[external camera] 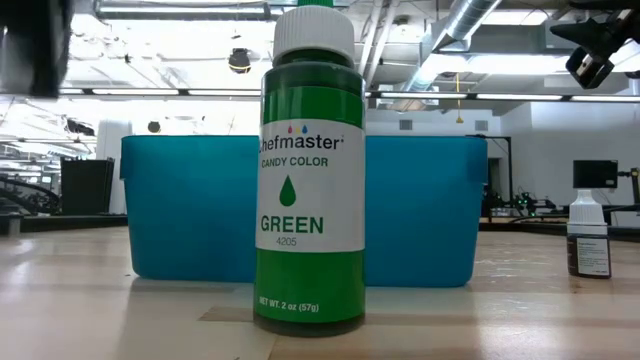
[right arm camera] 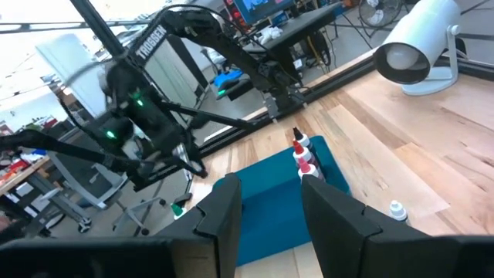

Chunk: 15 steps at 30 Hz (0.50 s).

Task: Pick & Place food coloring
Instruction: Put the small black food coloring bottle into the blue bin

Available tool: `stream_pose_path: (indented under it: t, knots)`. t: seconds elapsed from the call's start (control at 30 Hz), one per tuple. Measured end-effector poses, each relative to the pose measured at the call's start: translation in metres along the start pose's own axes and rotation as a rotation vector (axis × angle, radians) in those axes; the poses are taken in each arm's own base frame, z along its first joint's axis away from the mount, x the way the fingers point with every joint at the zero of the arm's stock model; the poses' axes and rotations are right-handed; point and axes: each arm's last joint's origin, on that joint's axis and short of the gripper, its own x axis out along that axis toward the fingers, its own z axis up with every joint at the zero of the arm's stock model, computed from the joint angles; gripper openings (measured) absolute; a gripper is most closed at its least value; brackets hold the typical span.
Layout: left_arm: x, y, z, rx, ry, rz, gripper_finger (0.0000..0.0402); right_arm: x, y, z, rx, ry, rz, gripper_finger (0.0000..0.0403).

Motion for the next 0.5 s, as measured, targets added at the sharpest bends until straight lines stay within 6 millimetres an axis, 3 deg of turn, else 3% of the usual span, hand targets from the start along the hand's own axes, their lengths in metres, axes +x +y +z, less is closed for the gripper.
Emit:
stream_pose_path:
  t: [0.27, 0.5]
  knots:
    - [-0.054, 0.002, 0.031, -0.008, -0.092, -0.110, 0.0058, 0.000, 0.000, 0.000, 0.000, 0.000, 0.000, 0.0126]
    - [-0.055, 0.020, 0.069, -0.016, -0.116, -0.106, 0.0061, 0.000, 0.000, 0.000, 0.000, 0.001, 0.000, 0.0126]
